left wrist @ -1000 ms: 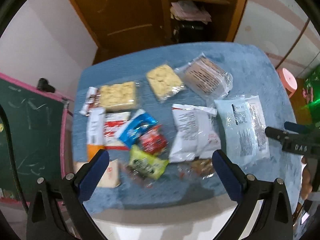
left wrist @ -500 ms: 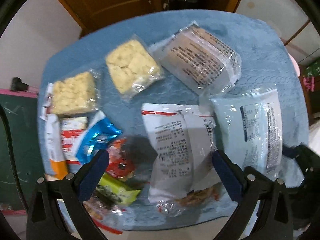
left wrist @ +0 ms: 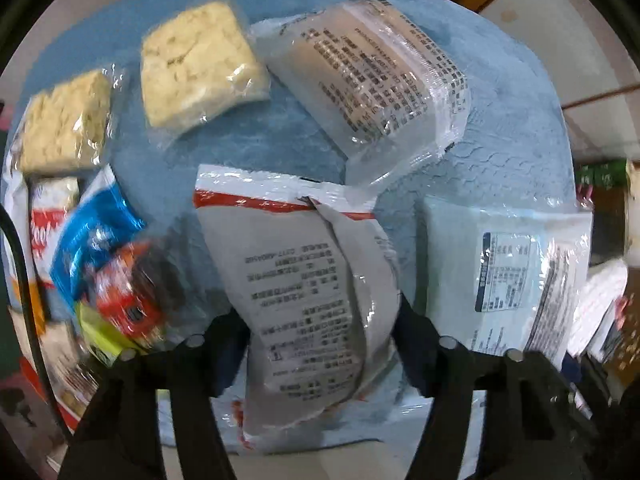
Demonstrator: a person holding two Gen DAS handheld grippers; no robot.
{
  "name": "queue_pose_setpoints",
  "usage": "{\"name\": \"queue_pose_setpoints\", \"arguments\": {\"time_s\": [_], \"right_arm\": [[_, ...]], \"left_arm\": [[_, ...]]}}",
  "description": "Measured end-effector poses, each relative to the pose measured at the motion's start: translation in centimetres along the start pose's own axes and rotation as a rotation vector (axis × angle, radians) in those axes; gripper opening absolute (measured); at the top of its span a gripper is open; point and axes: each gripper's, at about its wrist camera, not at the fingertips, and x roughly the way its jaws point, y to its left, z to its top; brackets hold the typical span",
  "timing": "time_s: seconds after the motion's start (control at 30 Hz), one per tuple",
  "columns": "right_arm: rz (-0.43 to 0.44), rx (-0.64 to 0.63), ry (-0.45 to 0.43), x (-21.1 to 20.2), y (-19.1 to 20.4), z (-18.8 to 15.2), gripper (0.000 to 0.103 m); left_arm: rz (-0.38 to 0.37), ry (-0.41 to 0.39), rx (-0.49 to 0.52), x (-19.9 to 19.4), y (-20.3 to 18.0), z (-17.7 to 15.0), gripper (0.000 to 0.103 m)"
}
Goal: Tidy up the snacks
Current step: 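Grasp the white red-striped snack bag with the left tool while the right tool grasps the large clear printed packet, then carry both packets into the white tray and open both tools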
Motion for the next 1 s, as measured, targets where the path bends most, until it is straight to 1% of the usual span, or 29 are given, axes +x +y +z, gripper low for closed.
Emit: {"name": "queue_pose_setpoints", "arguments": {"time_s": [0.03, 0.1, 0.13, 0.2, 0.33, 0.37, 0.4, 0.43, 0.47, 0.53, 0.63, 0.7, 0.77, 0.83, 0.87, 0.93, 1.0], "right_arm": [[-0.011, -0.009, -0.012, -1.0, -0.4, -0.1, 0.021], [-0.025, -0.020, -0.033, -1.8, -0.2, -0.3, 0.020], [-0.029, -0.025, -0.043, -2.3, -0.2, -0.4, 0.020], [-0.032, -0.031, -0.061, -3.5, -0.2, -0.5, 0.019], [-0.050, -0.055, -0.106, -5.8, 0.8, -0.8, 0.018], [-0.054, -0.060, -0.118, -6.6, 1.0, -0.9, 0.017], [-0.057, -0.067, -0.135, -7.6, 1.5, -1.2, 0.017], [-0.057, -0.070, -0.147, -8.4, 1.8, -1.4, 0.017], [-0.056, -0.072, -0.159, -9.3, 2.2, -1.6, 0.017], [-0.056, -0.082, -0.197, -11.4, 3.5, -2.1, 0.017], [-0.057, -0.107, -0.265, -14.9, 6.0, -3.4, 0.017], [-0.053, -0.123, -0.310, -17.1, 7.8, -4.5, 0.017], [-0.048, -0.135, -0.352, -19.2, 10.0, -5.9, 0.017], [-0.043, -0.142, -0.388, -21.2, 12.2, -7.4, 0.017], [-0.041, -0.149, -0.405, -22.1, 13.5, -8.3, 0.017], [-0.030, -0.156, -0.424, -23.1, 15.4, -9.5, 0.017], [-0.019, -0.172, -0.439, -24.1, 17.3, -11.3, 0.017]], "left_arm": [[0.010, -0.011, -0.001, -0.1, -0.2, -0.1, 0.059], [0.039, -0.037, 0.009, -0.4, -0.6, -0.4, 0.050], [0.052, -0.047, 0.014, -0.9, -0.7, -0.7, 0.049], [0.077, -0.095, 0.022, -2.6, -0.8, -1.4, 0.047], [0.071, -0.207, 0.030, -7.7, -1.0, -3.3, 0.045], [0.071, -0.258, 0.038, -9.9, -1.0, -4.1, 0.045], [0.072, -0.292, 0.048, -11.3, -0.9, -5.0, 0.045], [0.074, -0.327, 0.058, -12.8, -0.6, -5.9, 0.045], [0.080, -0.384, 0.075, -15.2, -0.3, -7.2, 0.045], [0.097, -0.474, 0.097, -18.4, -0.1, -9.6, 0.045], [0.126, -0.580, 0.110, -23.1, 1.4, -13.7, 0.045], [0.165, -0.652, 0.106, -25.9, 2.3, -16.8, 0.045], [0.189, -0.702, 0.100, -27.4, 3.8, -19.6, 0.046], [0.179, -0.724, 0.085, -28.8, 5.9, -22.4, 0.046], [0.167, -0.729, 0.079, -29.4, 6.2, -23.5, 0.046], [0.141, -0.737, 0.069, -29.7, 8.3, -25.9, 0.046], [0.149, -0.735, 0.066, -29.7, 9.3, -27.4, 0.046]]}}
